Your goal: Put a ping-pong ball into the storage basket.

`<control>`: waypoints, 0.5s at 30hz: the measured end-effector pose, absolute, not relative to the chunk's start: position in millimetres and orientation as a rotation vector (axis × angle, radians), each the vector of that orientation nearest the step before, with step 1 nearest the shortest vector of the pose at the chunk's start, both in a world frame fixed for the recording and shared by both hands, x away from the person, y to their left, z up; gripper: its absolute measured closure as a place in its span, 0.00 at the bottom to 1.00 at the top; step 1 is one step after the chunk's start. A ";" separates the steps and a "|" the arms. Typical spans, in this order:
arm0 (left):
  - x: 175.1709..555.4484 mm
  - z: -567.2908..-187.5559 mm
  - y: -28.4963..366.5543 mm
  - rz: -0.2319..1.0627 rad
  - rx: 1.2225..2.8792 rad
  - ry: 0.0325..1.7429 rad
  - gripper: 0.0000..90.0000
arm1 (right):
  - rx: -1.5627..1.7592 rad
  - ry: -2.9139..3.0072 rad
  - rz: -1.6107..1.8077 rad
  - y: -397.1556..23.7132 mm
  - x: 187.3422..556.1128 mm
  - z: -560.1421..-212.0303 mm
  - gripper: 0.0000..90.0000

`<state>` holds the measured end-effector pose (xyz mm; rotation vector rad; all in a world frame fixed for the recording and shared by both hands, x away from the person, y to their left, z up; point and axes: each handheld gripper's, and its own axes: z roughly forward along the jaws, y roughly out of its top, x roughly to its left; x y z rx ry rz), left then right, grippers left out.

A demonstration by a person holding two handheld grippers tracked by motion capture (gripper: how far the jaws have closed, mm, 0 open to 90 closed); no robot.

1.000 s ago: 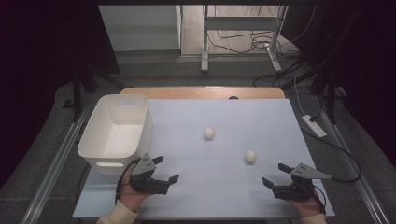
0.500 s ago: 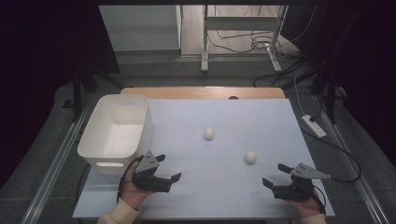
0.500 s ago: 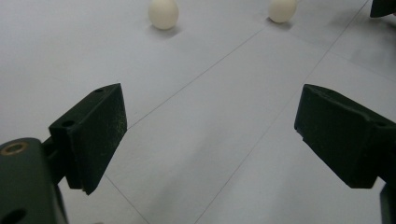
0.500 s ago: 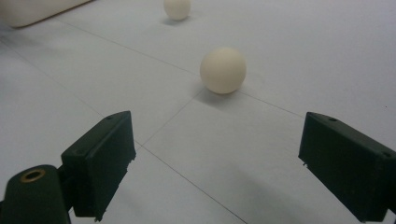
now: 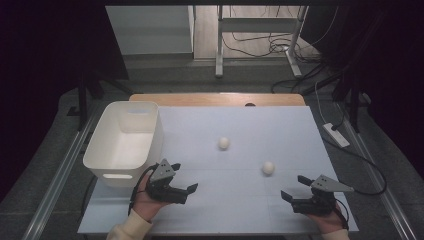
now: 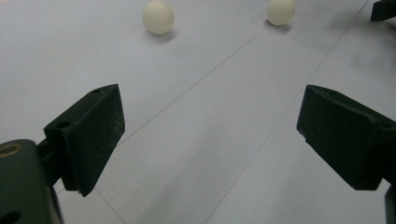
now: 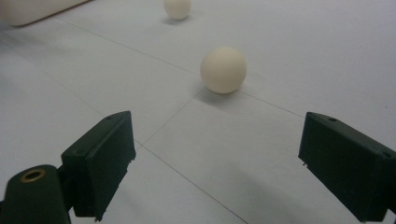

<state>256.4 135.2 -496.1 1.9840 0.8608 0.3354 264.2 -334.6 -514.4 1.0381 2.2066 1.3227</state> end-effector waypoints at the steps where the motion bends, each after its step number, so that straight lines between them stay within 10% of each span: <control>1: 256.8 -495.8 133.9 0.334 1.986 0.858 0.10 | 1.038 2.206 1.323 -334.6 264.2 -514.4 0.12; 15: 263.4 -492.5 122.1 0.328 2.011 0.847 0.09 | 1.043 2.200 1.330 -335.3 264.3 -514.7 0.12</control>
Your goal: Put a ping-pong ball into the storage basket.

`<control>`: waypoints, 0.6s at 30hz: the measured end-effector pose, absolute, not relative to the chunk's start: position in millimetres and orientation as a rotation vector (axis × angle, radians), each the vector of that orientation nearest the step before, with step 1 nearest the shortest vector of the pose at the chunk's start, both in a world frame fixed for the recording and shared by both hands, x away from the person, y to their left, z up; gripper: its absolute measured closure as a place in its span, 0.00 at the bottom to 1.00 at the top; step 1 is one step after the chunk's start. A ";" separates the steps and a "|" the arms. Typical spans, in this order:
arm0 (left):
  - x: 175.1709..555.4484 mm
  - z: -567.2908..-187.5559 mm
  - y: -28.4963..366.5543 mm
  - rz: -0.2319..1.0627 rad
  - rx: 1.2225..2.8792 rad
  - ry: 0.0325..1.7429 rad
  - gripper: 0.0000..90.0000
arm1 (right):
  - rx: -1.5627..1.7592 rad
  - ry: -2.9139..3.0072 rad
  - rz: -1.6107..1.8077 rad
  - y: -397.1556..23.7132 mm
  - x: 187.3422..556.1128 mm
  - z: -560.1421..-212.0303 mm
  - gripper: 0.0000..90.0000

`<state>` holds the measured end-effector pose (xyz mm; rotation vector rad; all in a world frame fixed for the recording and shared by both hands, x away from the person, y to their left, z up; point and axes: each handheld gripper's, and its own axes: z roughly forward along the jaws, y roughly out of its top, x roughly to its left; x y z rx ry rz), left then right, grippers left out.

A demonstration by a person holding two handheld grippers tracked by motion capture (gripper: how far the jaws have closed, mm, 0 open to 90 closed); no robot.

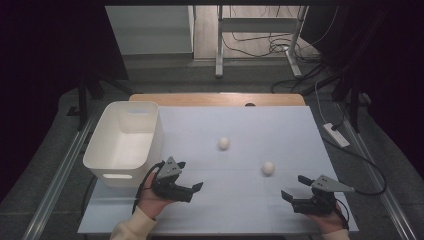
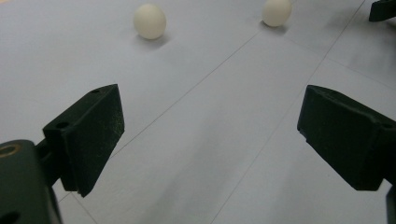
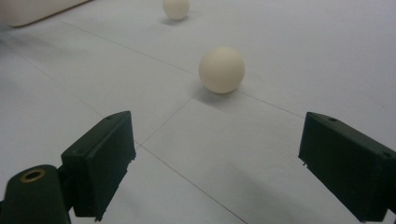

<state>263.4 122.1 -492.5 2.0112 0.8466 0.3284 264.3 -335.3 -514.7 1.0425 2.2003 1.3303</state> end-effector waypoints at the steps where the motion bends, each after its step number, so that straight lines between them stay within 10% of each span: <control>1: 264.0 -492.4 121.0 0.328 2.013 0.851 0.09 | 1.042 2.201 1.330 -335.3 264.3 -514.7 0.12; 18: 275.1 -488.0 108.3 0.320 2.032 0.839 0.09 | 1.043 2.201 1.331 -335.5 264.4 -514.7 0.12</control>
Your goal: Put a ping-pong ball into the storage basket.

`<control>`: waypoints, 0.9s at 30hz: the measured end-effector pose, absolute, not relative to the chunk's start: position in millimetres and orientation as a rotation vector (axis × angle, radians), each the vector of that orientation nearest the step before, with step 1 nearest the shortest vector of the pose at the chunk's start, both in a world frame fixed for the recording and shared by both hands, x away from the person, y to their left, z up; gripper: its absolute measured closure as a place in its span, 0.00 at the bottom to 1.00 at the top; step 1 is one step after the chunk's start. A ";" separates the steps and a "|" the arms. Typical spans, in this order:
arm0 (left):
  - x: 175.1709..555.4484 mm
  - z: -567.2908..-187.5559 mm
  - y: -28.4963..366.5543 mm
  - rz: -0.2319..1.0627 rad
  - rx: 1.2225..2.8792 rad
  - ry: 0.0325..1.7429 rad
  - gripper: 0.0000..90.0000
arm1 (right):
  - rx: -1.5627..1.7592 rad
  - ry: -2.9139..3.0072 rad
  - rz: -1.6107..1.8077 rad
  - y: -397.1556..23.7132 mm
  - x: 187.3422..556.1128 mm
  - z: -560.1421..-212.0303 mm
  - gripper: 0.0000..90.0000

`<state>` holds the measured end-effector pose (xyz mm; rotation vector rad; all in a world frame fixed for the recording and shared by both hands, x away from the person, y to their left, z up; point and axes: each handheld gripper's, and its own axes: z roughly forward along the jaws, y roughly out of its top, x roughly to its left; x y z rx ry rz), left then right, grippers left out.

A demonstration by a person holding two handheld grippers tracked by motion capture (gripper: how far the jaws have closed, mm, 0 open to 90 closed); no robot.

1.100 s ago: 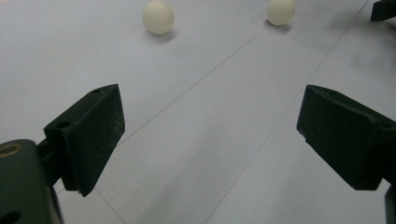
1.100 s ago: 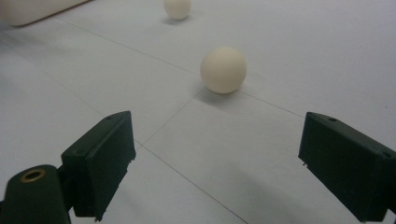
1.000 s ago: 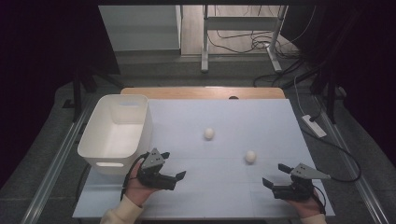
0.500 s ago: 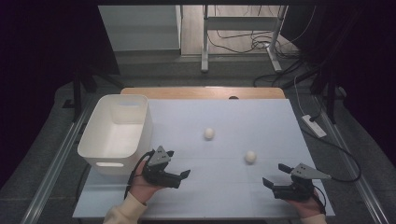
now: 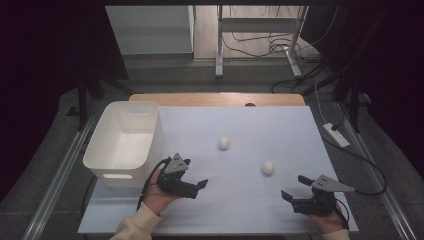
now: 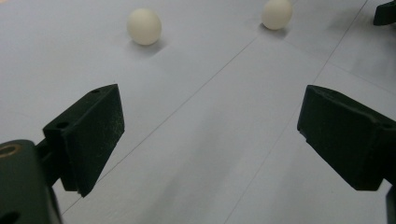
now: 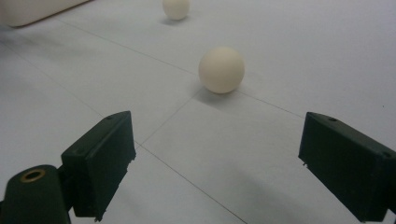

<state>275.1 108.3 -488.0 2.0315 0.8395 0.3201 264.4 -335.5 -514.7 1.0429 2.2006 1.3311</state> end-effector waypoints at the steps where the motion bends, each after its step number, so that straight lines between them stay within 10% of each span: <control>1: 275.9 -487.6 107.6 0.320 2.031 0.838 0.09 | 1.043 2.200 1.331 -335.4 264.4 -514.7 0.12; 27: 293.9 -478.6 95.8 0.309 2.036 0.829 0.09 | 1.039 2.199 1.331 -336.0 264.5 -514.8 0.12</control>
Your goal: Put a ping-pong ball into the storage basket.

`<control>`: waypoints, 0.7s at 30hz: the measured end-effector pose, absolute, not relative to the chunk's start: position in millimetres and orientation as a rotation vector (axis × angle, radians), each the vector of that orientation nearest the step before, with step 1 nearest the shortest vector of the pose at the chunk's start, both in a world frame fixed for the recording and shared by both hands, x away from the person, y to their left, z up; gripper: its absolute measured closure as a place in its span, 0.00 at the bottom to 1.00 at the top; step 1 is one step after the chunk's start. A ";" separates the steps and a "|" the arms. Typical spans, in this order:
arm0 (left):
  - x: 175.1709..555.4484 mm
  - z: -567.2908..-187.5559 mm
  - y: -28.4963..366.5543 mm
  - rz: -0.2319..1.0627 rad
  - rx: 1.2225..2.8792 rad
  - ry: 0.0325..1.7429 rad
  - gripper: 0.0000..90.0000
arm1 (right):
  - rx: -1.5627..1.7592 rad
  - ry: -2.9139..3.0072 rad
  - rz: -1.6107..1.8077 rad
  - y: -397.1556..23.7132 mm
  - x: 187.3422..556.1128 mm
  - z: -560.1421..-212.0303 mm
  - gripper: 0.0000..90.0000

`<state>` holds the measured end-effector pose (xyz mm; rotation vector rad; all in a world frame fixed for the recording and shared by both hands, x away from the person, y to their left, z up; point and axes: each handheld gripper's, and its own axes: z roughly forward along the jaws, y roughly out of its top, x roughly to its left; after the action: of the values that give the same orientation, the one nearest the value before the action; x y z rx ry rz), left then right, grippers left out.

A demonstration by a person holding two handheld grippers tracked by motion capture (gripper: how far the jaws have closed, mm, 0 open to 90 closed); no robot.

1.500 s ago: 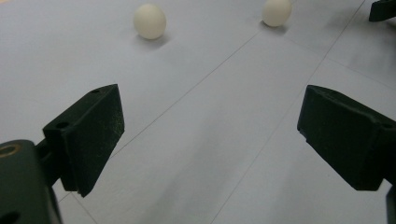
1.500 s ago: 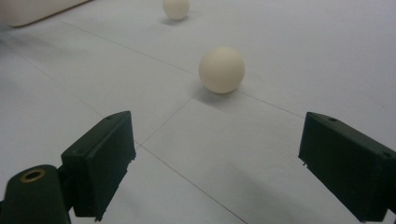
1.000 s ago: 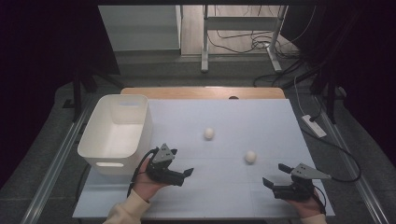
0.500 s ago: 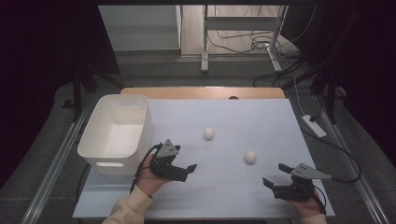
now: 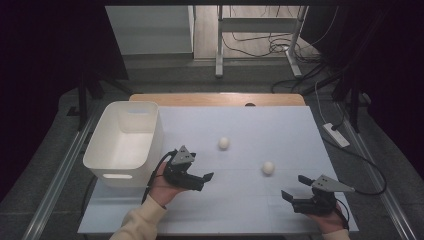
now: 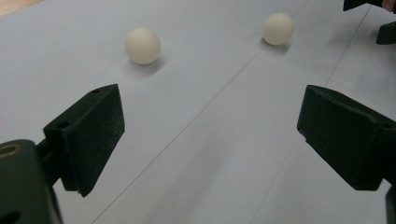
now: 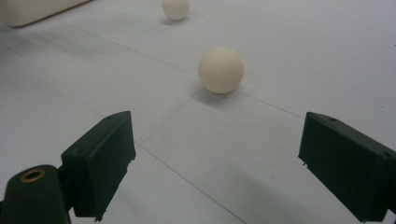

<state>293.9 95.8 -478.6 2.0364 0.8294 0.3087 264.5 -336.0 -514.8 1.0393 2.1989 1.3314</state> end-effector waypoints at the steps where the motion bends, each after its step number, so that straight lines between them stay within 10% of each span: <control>1: 293.9 -478.6 95.8 0.309 2.036 0.829 0.09 | 1.039 2.199 1.331 -336.0 264.5 -514.8 0.12; 21: 308.3 -479.4 90.4 0.305 2.042 0.844 0.09 | 1.039 2.196 1.337 -335.3 264.4 -514.2 0.12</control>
<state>308.3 90.4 -479.4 2.0422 0.8443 0.3048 264.4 -335.3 -514.2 1.0394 2.1957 1.3366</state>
